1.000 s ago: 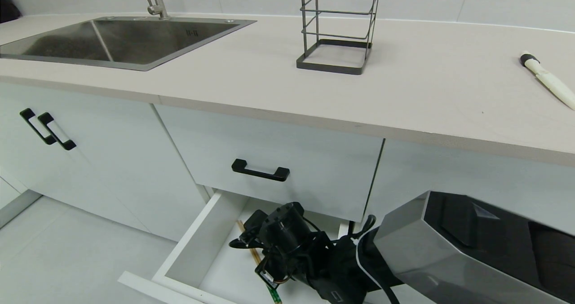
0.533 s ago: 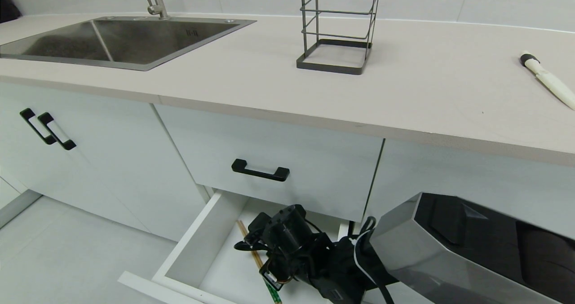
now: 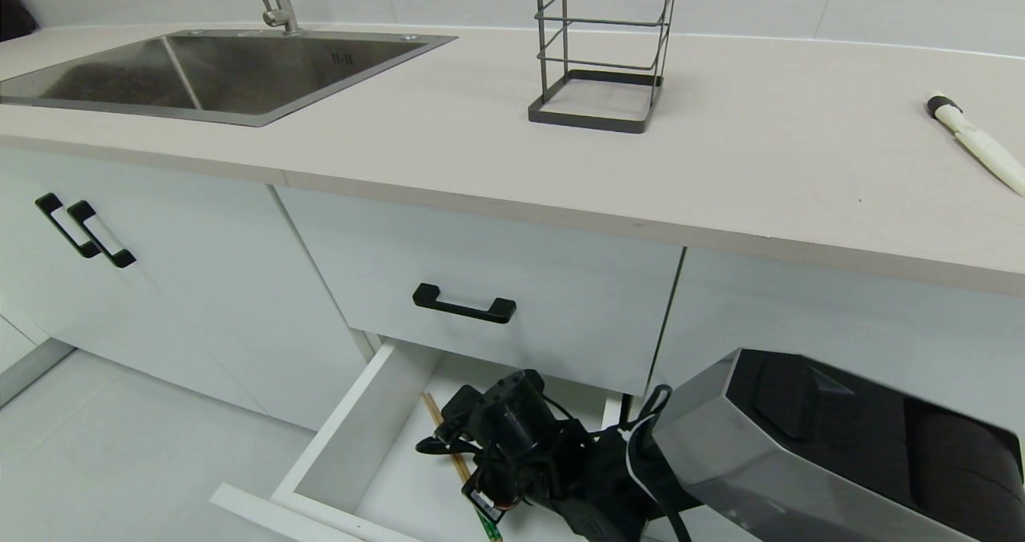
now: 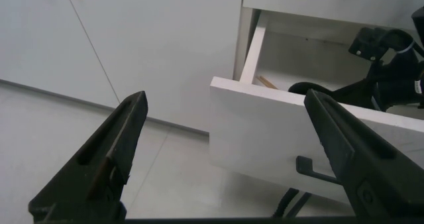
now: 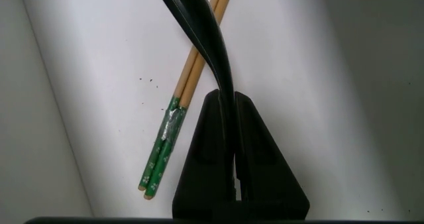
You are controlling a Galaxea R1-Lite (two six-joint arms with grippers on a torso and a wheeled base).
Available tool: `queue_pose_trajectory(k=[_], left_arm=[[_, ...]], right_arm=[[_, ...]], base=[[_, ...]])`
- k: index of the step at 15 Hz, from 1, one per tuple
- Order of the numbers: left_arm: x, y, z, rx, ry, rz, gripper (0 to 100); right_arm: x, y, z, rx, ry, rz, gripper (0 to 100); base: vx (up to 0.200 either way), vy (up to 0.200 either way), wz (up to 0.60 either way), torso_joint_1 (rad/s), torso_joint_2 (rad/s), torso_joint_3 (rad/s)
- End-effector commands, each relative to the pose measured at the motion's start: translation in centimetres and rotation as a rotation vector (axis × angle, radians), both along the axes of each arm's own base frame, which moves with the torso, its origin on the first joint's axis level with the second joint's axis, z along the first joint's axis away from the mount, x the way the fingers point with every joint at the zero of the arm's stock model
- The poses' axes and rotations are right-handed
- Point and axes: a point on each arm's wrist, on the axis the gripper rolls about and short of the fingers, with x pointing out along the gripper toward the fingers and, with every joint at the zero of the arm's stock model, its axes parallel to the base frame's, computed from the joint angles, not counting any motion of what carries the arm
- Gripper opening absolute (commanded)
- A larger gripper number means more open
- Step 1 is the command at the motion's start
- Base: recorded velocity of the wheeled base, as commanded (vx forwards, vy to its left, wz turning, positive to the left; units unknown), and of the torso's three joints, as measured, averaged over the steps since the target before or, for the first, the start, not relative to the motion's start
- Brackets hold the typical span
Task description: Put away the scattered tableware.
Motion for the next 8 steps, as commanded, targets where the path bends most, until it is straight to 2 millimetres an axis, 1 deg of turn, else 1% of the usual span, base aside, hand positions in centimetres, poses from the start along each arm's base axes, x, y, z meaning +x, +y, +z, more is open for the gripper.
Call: queue_pose_trajectory(k=[1, 2, 4, 6, 8], left_arm=[[0.0, 0.0, 0.0, -0.001, 0.000, 0.001, 100], [0.0, 0.0, 0.0, -0.001, 0.000, 0.001, 100], [0.0, 0.0, 0.0, -0.001, 0.000, 0.002, 100], [0.0, 0.0, 0.0, -0.001, 0.000, 0.001, 100], [0.0, 0.0, 0.0, -0.001, 0.000, 0.001, 100]], right_arm=[[0.0, 0.0, -0.1, 0.000, 0.008, 0.010, 100], [0.0, 0.1, 0.0, 0.004, 0.005, 0.008, 100], [-0.5, 0.3, 1.4, 0.029, -0.012, 0.020, 100], [-1.9, 1.0, 3.9, 0.076, -0.045, 0.050, 100], [-4.2, 1.6, 7.8, 0.151, -0.091, 0.097, 100]], base=[[0.000, 0.000, 0.00, 0.000, 0.00, 0.000], [0.000, 0.000, 0.00, 0.000, 0.00, 0.000], [0.000, 0.000, 0.00, 0.000, 0.00, 0.000], [0.000, 0.000, 0.00, 0.000, 0.00, 0.000], [0.000, 0.000, 0.00, 0.000, 0.00, 0.000]])
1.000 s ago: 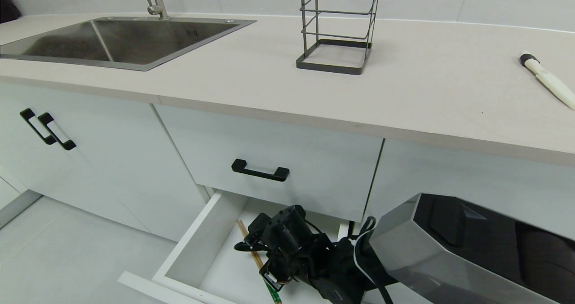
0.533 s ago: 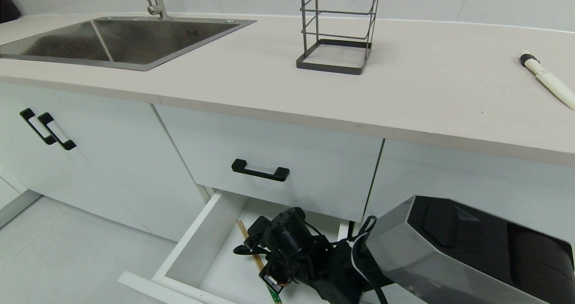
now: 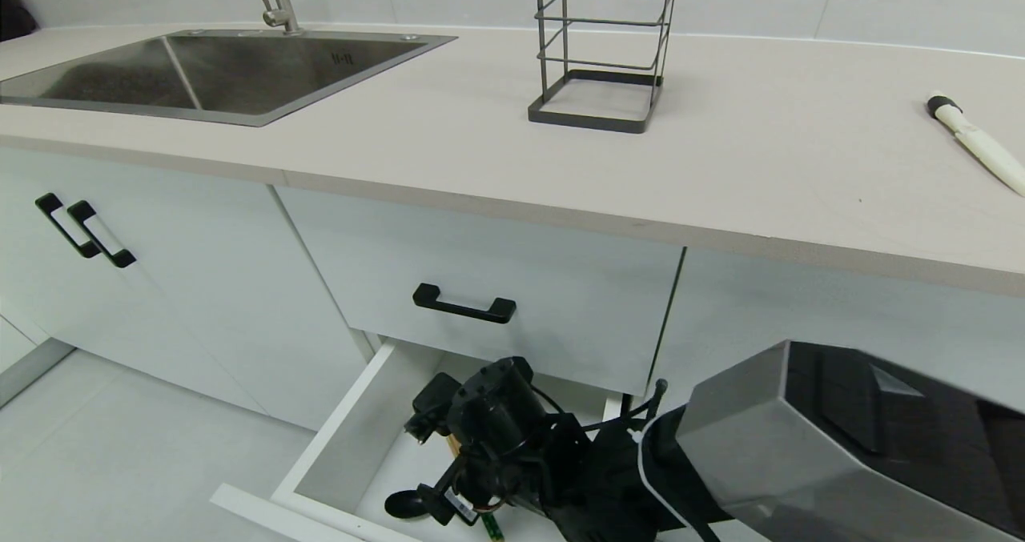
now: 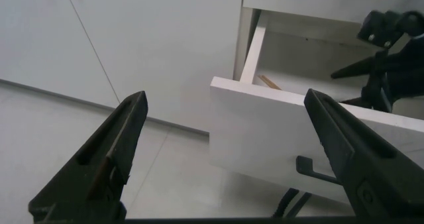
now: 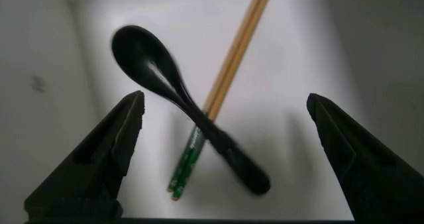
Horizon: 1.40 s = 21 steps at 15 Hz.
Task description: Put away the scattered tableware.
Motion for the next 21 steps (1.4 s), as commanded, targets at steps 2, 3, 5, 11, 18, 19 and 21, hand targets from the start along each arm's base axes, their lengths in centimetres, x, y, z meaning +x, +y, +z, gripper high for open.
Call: queue_pose_trajectory(k=[2, 3, 5, 11, 18, 19, 21], left_arm=[[0.0, 0.0, 0.0, -0.001, 0.000, 0.000, 100], [0.0, 0.0, 0.0, -0.001, 0.000, 0.000, 100], [0.0, 0.0, 0.0, -0.001, 0.000, 0.000, 100], [0.0, 0.0, 0.0, -0.001, 0.000, 0.000, 100], [0.0, 0.0, 0.0, -0.001, 0.000, 0.000, 100], [0.0, 0.0, 0.0, -0.001, 0.000, 0.000, 100], [0.0, 0.0, 0.0, -0.001, 0.000, 0.000, 100]], right_arm=[[-3.3, 0.2, 6.2, 0.134, -0.076, 0.061, 100], [-4.3, -0.4, 7.3, 0.173, -0.097, 0.075, 100], [-6.3, -2.0, 6.7, 0.222, -0.120, 0.099, 100], [-9.8, -7.9, 7.2, 0.275, -0.141, 0.129, 100], [-14.0, -20.8, 9.4, 0.307, -0.136, 0.133, 100], [-15.1, -24.4, 9.3, 0.319, -0.152, 0.099, 100], [-17.3, -29.6, 9.1, 0.369, -0.183, 0.072, 100]], base=[[0.000, 0.000, 0.00, 0.000, 0.00, 0.000], [0.000, 0.000, 0.00, 0.000, 0.00, 0.000], [0.000, 0.000, 0.00, 0.000, 0.00, 0.000], [0.000, 0.000, 0.00, 0.000, 0.00, 0.000], [0.000, 0.000, 0.00, 0.000, 0.00, 0.000], [0.000, 0.000, 0.00, 0.000, 0.00, 0.000], [0.000, 0.000, 0.00, 0.000, 0.00, 0.000]])
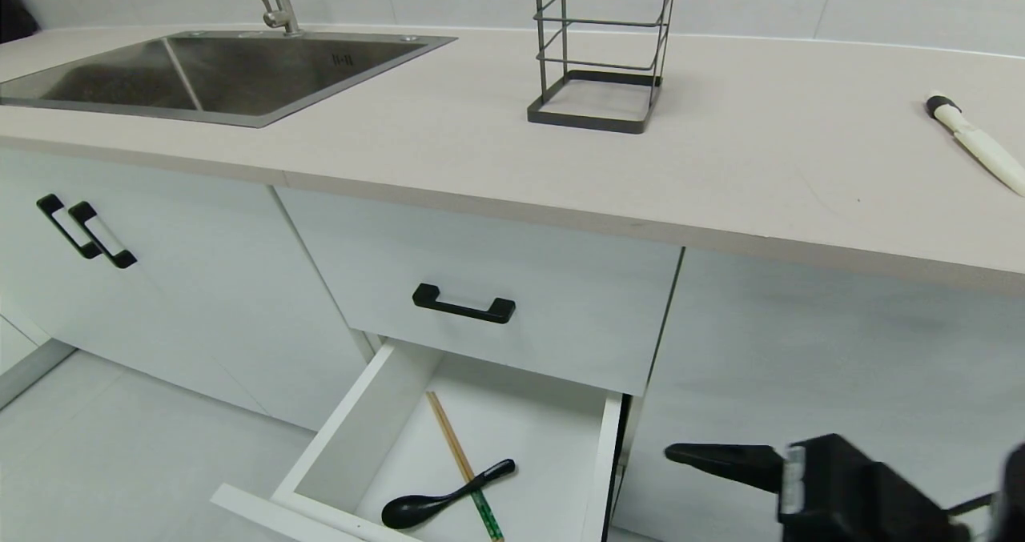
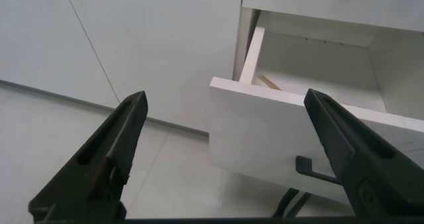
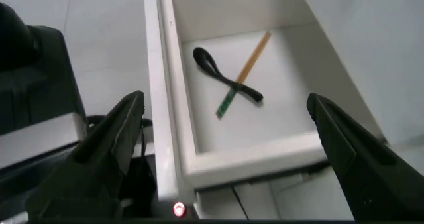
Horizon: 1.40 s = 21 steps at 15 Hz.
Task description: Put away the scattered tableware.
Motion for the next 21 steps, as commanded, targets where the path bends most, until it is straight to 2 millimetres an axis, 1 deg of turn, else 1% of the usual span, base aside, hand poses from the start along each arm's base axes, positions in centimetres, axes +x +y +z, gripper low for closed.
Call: queue_pose_trajectory(k=[1, 2, 3, 4, 5, 6, 9, 10, 11, 12, 13, 14, 15, 16, 17, 18, 19, 20, 21], left_arm=[[0.0, 0.0, 0.0, -0.001, 0.000, 0.001, 100], [0.0, 0.0, 0.0, -0.001, 0.000, 0.001, 100], [0.0, 0.0, 0.0, -0.001, 0.000, 0.001, 100], [0.0, 0.0, 0.0, -0.001, 0.000, 0.001, 100], [0.0, 0.0, 0.0, -0.001, 0.000, 0.001, 100], [0.0, 0.0, 0.0, -0.001, 0.000, 0.002, 100], [0.0, 0.0, 0.0, -0.001, 0.000, 0.001, 100], [0.0, 0.0, 0.0, -0.001, 0.000, 0.001, 100], [0.0, 0.0, 0.0, -0.002, 0.000, 0.001, 100], [0.0, 0.0, 0.0, 0.001, 0.000, 0.002, 100], [0.0, 0.0, 0.0, 0.001, 0.000, 0.002, 100], [0.0, 0.0, 0.0, 0.001, 0.000, 0.002, 100], [0.0, 0.0, 0.0, 0.001, 0.000, 0.001, 100], [0.0, 0.0, 0.0, -0.004, 0.000, 0.002, 100], [0.0, 0.0, 0.0, -0.007, 0.000, -0.001, 100], [0.0, 0.0, 0.0, -0.002, -0.002, -0.007, 100], [0.0, 0.0, 0.1, 0.015, -0.008, -0.021, 100], [-0.1, -0.1, 0.4, 0.017, -0.031, -0.039, 100], [-0.6, -0.2, 3.4, -0.008, -0.111, -0.106, 100]], right_arm=[[-3.7, -8.9, 0.2, 0.124, -0.076, -0.086, 100], [-4.1, -10.5, 0.7, 0.168, -0.121, -0.167, 100], [-4.5, -11.7, 1.1, 0.209, -0.152, -0.219, 100], [-5.1, -12.5, 1.1, 0.234, -0.167, -0.230, 100], [-6.1, -13.6, 0.6, 0.244, -0.183, -0.245, 100], [-6.9, -14.3, 0.3, 0.248, -0.193, -0.265, 100], [-8.7, -15.9, 0.2, 0.306, -0.286, -0.380, 100], [-9.4, -16.2, 0.8, 0.331, -0.350, -0.449, 100], [-9.6, -16.3, 1.0, 0.336, -0.367, -0.465, 100], [-10.6, -16.5, 1.2, 0.338, -0.449, -0.545, 100], [-11.1, -16.4, 1.0, 0.328, -0.484, -0.612, 100], [-11.3, -16.4, 0.9, 0.320, -0.495, -0.635, 100], [-11.7, -16.3, 0.2, 0.298, -0.497, -0.680, 100], [-12.1, -16.2, -0.9, 0.278, -0.473, -0.726, 100], [-12.5, -16.1, -2.8, 0.256, -0.418, -0.758, 100], [-12.4, -16.1, -3.7, 0.251, -0.373, -0.759, 100], [-12.2, -16.2, -5.7, 0.291, -0.308, -0.752, 100], [-12.3, -16.2, -6.1, 0.319, -0.249, -0.768, 100], [-12.2, -16.3, -6.6, 0.309, -0.205, -0.785, 100]], base=[[0.000, 0.000, 0.00, 0.000, 0.00, 0.000], [0.000, 0.000, 0.00, 0.000, 0.00, 0.000], [0.000, 0.000, 0.00, 0.000, 0.00, 0.000], [0.000, 0.000, 0.00, 0.000, 0.00, 0.000], [0.000, 0.000, 0.00, 0.000, 0.00, 0.000], [0.000, 0.000, 0.00, 0.000, 0.00, 0.000], [0.000, 0.000, 0.00, 0.000, 0.00, 0.000], [0.000, 0.000, 0.00, 0.000, 0.00, 0.000], [0.000, 0.000, 0.00, 0.000, 0.00, 0.000], [0.000, 0.000, 0.00, 0.000, 0.00, 0.000], [0.000, 0.000, 0.00, 0.000, 0.00, 0.000], [0.000, 0.000, 0.00, 0.000, 0.00, 0.000], [0.000, 0.000, 0.00, 0.000, 0.00, 0.000], [0.000, 0.000, 0.00, 0.000, 0.00, 0.000], [0.000, 0.000, 0.00, 0.000, 0.00, 0.000], [0.000, 0.000, 0.00, 0.000, 0.00, 0.000], [0.000, 0.000, 0.00, 0.000, 0.00, 0.000], [0.000, 0.000, 0.00, 0.000, 0.00, 0.000], [0.000, 0.000, 0.00, 0.000, 0.00, 0.000]])
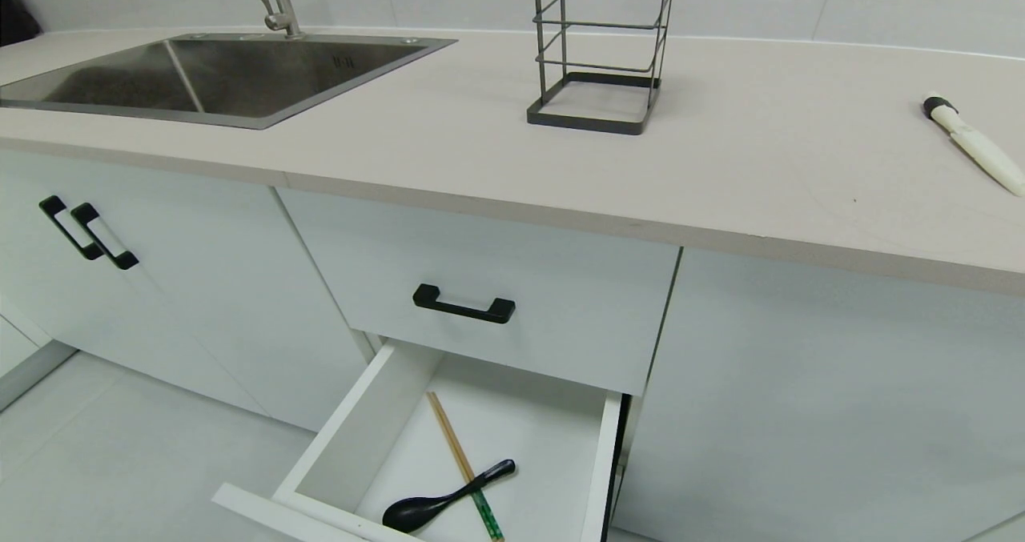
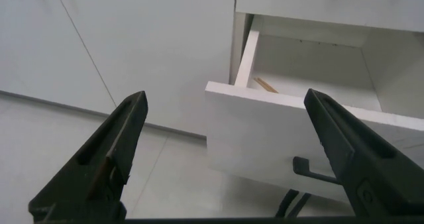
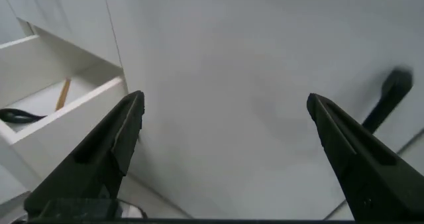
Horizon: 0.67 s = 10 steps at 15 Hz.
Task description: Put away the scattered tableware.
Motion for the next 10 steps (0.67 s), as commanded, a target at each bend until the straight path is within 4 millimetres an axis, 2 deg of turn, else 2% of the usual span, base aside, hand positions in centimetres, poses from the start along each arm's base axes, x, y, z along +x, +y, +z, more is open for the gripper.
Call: queue_pose_trajectory(k=[1, 2, 3, 5, 7, 10], left_arm=[[-0.7, -0.2, 6.3, -0.064, -0.114, -0.097, 100], [-0.1, -0.2, 10.2, -0.091, -0.117, -0.118, 100], [1.1, -0.2, 11.1, -0.094, -0.057, -0.135, 100], [3.8, -0.5, 9.6, -0.101, 0.138, -0.261, 100], [5.6, -0.9, 6.9, -0.104, 0.327, -0.332, 100], [6.7, -1.2, 4.6, -0.085, 0.504, -0.388, 100]], right_arm=[[-0.3, 0.0, -1.1, 0.009, 0.024, -0.024, 100], [-0.3, -0.1, -1.1, 0.005, 0.022, -0.036, 100], [-0.3, -0.2, -1.1, -0.015, 0.017, -0.079, 100], [-0.2, -0.7, -1.7, -0.032, 0.075, -0.297, 100], [-0.2, -0.6, -1.6, -0.019, 0.067, -0.277, 100], [-0.2, -0.6, -1.6, 0.022, 0.071, -0.269, 100]], base=[[0.000, 0.000, 0.00, 0.000, 0.00, 0.000], [0.000, 0.000, 0.00, 0.000, 0.00, 0.000], [0.000, 0.000, 0.00, 0.000, 0.00, 0.000], [0.000, 0.000, 0.00, 0.000, 0.00, 0.000], [0.000, 0.000, 0.00, 0.000, 0.00, 0.000], [0.000, 0.000, 0.00, 0.000, 0.00, 0.000]])
